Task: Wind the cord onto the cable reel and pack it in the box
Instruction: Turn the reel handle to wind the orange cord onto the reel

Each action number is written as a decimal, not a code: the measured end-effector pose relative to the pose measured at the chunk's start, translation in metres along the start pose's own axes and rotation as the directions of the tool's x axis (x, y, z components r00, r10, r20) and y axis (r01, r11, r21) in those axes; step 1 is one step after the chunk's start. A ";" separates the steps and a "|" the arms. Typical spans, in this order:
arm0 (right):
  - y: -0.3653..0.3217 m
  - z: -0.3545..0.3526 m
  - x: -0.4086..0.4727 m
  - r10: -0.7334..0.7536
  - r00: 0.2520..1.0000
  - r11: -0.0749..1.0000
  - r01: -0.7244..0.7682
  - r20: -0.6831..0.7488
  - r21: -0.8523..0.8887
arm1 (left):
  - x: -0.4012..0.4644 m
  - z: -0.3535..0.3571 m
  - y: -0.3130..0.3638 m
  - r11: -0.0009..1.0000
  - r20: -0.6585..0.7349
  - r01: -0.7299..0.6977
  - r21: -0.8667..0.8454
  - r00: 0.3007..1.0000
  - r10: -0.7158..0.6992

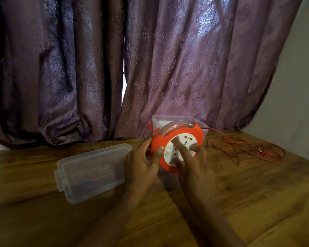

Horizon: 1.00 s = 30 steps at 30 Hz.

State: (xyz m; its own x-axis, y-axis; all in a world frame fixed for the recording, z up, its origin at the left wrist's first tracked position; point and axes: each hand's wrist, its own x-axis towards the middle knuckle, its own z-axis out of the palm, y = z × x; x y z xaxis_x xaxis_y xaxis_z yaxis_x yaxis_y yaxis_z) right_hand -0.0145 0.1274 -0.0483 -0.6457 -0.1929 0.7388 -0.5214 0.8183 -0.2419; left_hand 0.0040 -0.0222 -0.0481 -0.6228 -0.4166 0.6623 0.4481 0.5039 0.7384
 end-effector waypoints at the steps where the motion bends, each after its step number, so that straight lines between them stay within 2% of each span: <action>1: -0.001 -0.001 0.000 0.051 0.998 0.997 -0.049 -0.034 0.057 | -0.001 0.001 0.001 1.000 0.003 -0.009 0.003 1.000 0.009; 3: -0.003 0.000 -0.001 0.170 0.981 0.968 -0.148 -0.093 0.205 | -0.005 0.002 0.003 1.000 0.010 -0.020 0.000 1.000 0.020; 5: -0.001 0.002 -0.002 0.209 0.972 0.944 -0.172 -0.109 0.280 | -0.007 0.004 0.003 1.000 0.018 -0.017 0.009 1.000 0.017; 8: -0.001 0.000 0.001 0.160 0.976 0.944 -0.107 -0.150 0.311 | -0.005 0.002 0.001 1.000 -0.004 0.008 0.025 1.000 -0.008; 10: -0.002 -0.004 0.003 0.091 0.981 0.967 -0.047 -0.171 0.249 | -0.002 0.000 0.000 0.999 -0.023 0.019 0.043 1.000 -0.018; 12: -0.003 -0.007 0.004 0.009 0.991 0.989 0.011 -0.132 0.146 | 0.001 -0.002 -0.002 0.998 -0.026 0.049 0.043 0.999 -0.048; 14: -0.007 -0.008 0.004 -0.074 0.997 0.995 0.075 -0.030 0.068 | 0.004 -0.004 -0.003 0.997 -0.032 0.072 0.039 0.997 -0.071; 17: -0.015 -0.007 0.001 -0.173 0.980 0.985 0.172 0.096 0.022 | 0.008 -0.007 -0.004 0.997 -0.038 0.076 0.031 0.996 -0.075; 20: -0.013 -0.003 0.002 -0.205 0.965 0.978 0.207 0.166 0.003 | 0.012 -0.009 -0.007 0.998 -0.034 0.062 0.011 0.998 -0.062; 25: -0.010 -0.003 0.002 -0.160 0.980 0.985 0.166 0.122 -0.040 | 0.012 -0.009 -0.003 0.999 -0.005 0.035 0.003 0.999 -0.035; 27: -0.007 -0.001 0.002 -0.079 0.992 0.996 0.082 0.101 -0.027 | 0.010 -0.008 -0.002 1.000 0.011 0.017 0.006 1.000 -0.017; 30: -0.003 -0.003 0.003 0.071 0.997 0.994 -0.071 -0.007 0.079 | 0.005 -0.005 0.002 1.000 0.024 -0.004 0.011 1.000 0.003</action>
State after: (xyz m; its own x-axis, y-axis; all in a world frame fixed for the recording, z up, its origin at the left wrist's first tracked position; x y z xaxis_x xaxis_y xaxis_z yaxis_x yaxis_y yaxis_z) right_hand -0.0135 0.1257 -0.0436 -0.6771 -0.1301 0.7243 -0.5170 0.7845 -0.3424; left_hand 0.0048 -0.0267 -0.0429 -0.6365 -0.3967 0.6615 0.4436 0.5133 0.7347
